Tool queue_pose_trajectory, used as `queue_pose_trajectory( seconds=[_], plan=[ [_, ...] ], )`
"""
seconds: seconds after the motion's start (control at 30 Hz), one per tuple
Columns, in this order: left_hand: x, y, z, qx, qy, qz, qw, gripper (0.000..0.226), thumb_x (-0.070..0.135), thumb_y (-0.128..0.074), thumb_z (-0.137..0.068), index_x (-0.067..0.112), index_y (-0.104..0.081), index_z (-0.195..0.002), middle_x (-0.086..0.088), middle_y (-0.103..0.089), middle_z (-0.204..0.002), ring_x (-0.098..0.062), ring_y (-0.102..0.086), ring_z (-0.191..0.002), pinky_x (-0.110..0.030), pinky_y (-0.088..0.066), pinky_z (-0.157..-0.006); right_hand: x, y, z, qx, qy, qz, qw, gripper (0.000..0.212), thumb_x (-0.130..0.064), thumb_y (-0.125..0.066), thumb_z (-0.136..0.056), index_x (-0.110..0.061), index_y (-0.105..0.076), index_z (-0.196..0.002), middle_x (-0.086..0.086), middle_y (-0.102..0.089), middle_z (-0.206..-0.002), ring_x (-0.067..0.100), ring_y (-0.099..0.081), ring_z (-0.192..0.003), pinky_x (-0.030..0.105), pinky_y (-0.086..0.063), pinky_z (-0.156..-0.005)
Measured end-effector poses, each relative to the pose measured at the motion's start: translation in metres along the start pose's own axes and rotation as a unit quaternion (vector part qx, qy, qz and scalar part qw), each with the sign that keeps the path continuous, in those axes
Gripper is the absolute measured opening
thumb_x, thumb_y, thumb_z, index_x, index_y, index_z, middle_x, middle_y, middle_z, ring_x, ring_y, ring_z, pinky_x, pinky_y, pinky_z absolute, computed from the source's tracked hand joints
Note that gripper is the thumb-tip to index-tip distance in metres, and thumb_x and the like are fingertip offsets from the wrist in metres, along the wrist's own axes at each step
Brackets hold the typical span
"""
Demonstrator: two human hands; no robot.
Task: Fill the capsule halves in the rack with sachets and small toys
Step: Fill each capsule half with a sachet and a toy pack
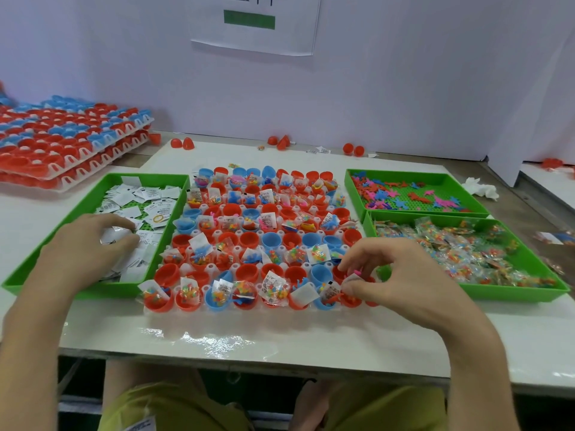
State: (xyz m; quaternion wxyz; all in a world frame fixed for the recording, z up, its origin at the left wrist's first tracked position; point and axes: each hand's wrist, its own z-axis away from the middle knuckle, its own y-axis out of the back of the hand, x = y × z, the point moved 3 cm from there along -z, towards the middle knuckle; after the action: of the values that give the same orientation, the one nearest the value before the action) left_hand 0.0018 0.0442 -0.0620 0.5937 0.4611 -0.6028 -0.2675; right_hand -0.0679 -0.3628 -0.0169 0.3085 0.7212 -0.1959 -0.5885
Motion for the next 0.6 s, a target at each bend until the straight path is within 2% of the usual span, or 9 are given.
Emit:
queue_pose_trajectory(
  seconds=[0.1,0.2,0.37,0.6],
  plan=[
    [-0.003,-0.002,-0.002,0.012,0.0,0.001,1.0,0.012,0.033,-0.07,-0.089,0.041,-0.063,-0.093,-0.014,-0.06,-0.129,-0.037,-0.056,-0.109,-0.047,-0.046,-0.085,-0.001,0.003,0.0,0.029,0.008,0.0,1.0,0.016,-0.017,-0.08,-0.081,-0.032,-0.073,-0.08,-0.01,-0.072,-0.078,0.008,-0.068,-0.076,0.027,-0.057,-0.068],
    [-0.005,-0.004,-0.003,0.033,0.004,0.02,0.999,0.014,0.026,-0.07,-0.089,0.039,-0.064,-0.091,-0.015,-0.062,-0.121,-0.036,-0.056,-0.104,-0.045,-0.046,-0.083,-0.001,0.005,0.0,0.05,0.01,-0.004,0.999,0.019,-0.012,-0.078,-0.083,-0.031,-0.074,-0.081,-0.007,-0.072,-0.076,0.009,-0.069,-0.075,0.035,-0.06,-0.07],
    [-0.008,-0.005,-0.004,0.063,0.024,0.06,0.996,0.021,0.015,-0.073,-0.085,0.034,-0.065,-0.089,-0.019,-0.065,-0.111,-0.037,-0.058,-0.1,-0.046,-0.046,-0.085,-0.002,0.004,0.0,0.04,0.014,-0.011,0.999,0.026,-0.003,-0.078,-0.08,-0.027,-0.073,-0.074,-0.007,-0.073,-0.072,0.008,-0.069,-0.069,0.034,-0.058,-0.071],
    [-0.012,-0.005,-0.004,0.065,0.026,0.063,0.996,0.018,0.021,-0.073,-0.085,0.037,-0.065,-0.088,-0.016,-0.066,-0.108,-0.031,-0.056,-0.092,-0.047,-0.048,-0.085,0.0,0.002,-0.001,0.038,0.007,-0.018,0.999,0.023,-0.006,-0.077,-0.082,-0.027,-0.073,-0.075,-0.008,-0.073,-0.072,0.009,-0.069,-0.069,0.036,-0.059,-0.067]
  ],
)
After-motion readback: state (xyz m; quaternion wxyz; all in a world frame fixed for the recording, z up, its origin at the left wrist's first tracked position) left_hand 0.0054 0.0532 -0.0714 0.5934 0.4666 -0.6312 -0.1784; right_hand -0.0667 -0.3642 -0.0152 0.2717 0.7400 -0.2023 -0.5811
